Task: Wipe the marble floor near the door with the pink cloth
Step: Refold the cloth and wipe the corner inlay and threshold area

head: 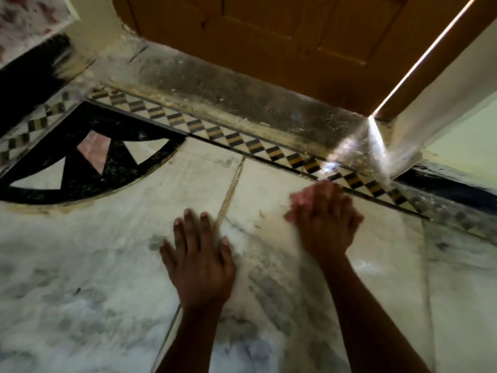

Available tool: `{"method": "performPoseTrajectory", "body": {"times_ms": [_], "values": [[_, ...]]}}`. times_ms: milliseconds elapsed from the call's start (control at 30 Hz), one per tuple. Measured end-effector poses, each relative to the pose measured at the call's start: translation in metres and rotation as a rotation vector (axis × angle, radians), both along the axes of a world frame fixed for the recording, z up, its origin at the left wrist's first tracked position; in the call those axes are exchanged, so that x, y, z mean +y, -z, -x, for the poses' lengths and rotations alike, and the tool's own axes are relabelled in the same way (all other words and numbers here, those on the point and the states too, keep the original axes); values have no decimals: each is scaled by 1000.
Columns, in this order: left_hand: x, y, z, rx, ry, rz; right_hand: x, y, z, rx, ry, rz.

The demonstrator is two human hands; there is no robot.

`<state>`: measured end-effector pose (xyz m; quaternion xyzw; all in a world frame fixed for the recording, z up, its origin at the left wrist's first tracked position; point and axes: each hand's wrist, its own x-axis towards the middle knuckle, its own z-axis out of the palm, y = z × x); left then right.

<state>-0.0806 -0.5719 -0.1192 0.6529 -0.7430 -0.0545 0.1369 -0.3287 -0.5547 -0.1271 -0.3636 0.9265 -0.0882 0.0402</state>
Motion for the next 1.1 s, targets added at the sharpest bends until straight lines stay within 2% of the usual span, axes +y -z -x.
{"method": "performPoseTrajectory", "body": {"times_ms": [67,100,167,233,300,367,467,533,600,667,733,800,867,967,1033,1100], "values": [[0,5,-1,-11,2,14,-44,-2,15,-32,216,73],[-1,8,-1,-18,0,18,-73,-8,16,-96,210,88],[0,9,-1,-29,-3,14,-118,-17,5,-168,-22,14],[0,10,-2,-22,-8,18,-132,-16,-18,-96,-331,-139],[1,10,-3,-20,7,15,-107,-8,-39,-58,-585,-157],[-1,9,-3,-10,10,11,-55,-6,-51,-43,-675,-73],[-2,9,-2,10,-3,10,-4,-11,-33,-16,-500,-68],[-2,10,0,14,-9,25,-33,-11,-8,-46,-305,-111],[-2,12,-1,-5,-10,41,-81,-13,-1,-49,-229,-95],[-2,14,-3,-23,-3,39,-111,-12,-9,-49,-269,-94],[-2,11,-2,-19,1,40,-107,-12,-25,-60,-414,-101],[-2,9,-2,-14,0,34,-65,-11,-44,-13,-592,-73],[-2,8,-3,5,12,20,-5,-10,-51,39,-650,-33],[-3,5,-2,2,3,4,28,-11,-21,-8,-430,-50],[-3,7,-1,1,3,2,-5,-9,-1,-5,-162,-36],[-2,10,-2,-2,7,3,-56,0,1,-19,-37,-41]]}}
